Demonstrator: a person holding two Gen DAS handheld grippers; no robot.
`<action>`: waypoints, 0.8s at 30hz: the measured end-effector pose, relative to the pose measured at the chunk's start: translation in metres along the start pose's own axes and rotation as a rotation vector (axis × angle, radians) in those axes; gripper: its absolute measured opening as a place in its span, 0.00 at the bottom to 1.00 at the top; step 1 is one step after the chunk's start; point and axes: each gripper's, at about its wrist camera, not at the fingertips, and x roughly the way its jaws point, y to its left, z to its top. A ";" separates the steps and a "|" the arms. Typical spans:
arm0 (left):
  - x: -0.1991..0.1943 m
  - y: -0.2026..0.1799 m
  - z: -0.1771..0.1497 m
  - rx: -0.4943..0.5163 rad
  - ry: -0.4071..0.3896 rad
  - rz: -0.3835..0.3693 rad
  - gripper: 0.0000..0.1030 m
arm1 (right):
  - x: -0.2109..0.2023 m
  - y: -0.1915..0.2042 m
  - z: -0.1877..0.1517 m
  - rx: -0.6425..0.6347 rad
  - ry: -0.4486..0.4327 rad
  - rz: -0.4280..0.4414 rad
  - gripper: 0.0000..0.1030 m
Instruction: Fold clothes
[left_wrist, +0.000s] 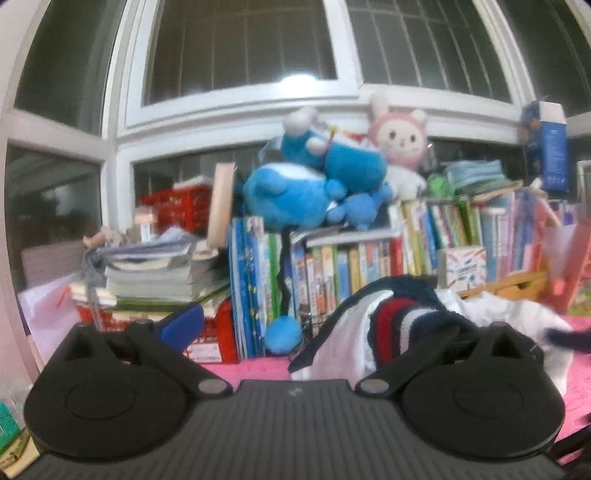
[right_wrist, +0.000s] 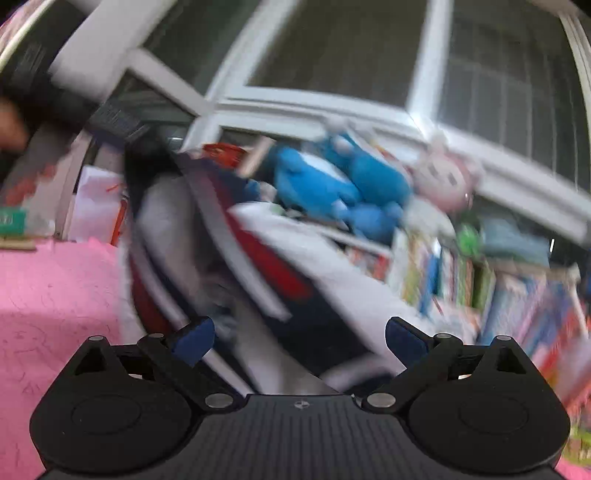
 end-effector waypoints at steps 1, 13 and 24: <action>-0.005 -0.001 0.001 0.013 -0.005 0.005 1.00 | 0.009 0.009 0.004 0.002 -0.012 -0.024 0.96; -0.020 0.002 -0.018 0.008 0.033 -0.029 1.00 | -0.022 -0.078 0.003 0.207 -0.018 -0.448 1.00; -0.015 -0.023 -0.026 -0.049 0.038 -0.041 1.00 | -0.029 -0.077 -0.029 0.290 0.223 -0.374 0.97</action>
